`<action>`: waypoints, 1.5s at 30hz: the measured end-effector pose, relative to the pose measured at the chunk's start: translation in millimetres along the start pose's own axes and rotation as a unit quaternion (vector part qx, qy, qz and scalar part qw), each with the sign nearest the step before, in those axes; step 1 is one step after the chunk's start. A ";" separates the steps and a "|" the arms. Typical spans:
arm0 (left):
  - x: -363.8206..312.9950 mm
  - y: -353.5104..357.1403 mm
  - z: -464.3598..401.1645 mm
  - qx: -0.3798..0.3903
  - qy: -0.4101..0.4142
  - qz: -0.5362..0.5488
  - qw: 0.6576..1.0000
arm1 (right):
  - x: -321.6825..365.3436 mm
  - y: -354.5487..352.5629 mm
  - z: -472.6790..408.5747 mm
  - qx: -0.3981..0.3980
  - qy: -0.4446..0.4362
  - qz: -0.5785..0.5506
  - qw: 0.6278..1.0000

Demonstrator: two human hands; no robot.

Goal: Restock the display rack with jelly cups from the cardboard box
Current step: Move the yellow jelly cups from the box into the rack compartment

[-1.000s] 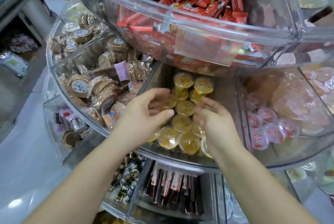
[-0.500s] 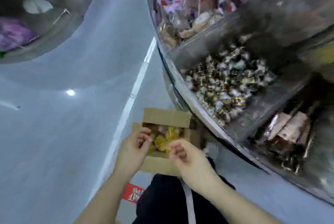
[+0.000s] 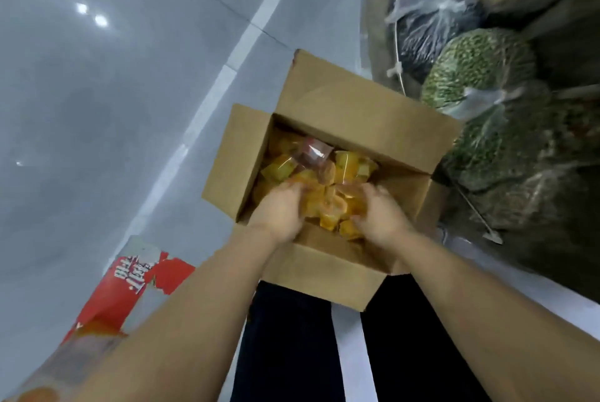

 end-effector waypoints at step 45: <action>-290.5 -207.3 338.7 -0.085 0.267 0.386 0.879 | 82.9 -256.9 465.1 -0.321 -0.234 -0.365 0.842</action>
Point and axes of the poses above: each hand's wrist, its own z-axis away from the middle knuckle, its own y-axis out of the palm, x = y × z, the point moved 4 cm from there along -z, towards the middle knuckle, and after that the axes turned 2 degrees about x, right-handed, at the moved point
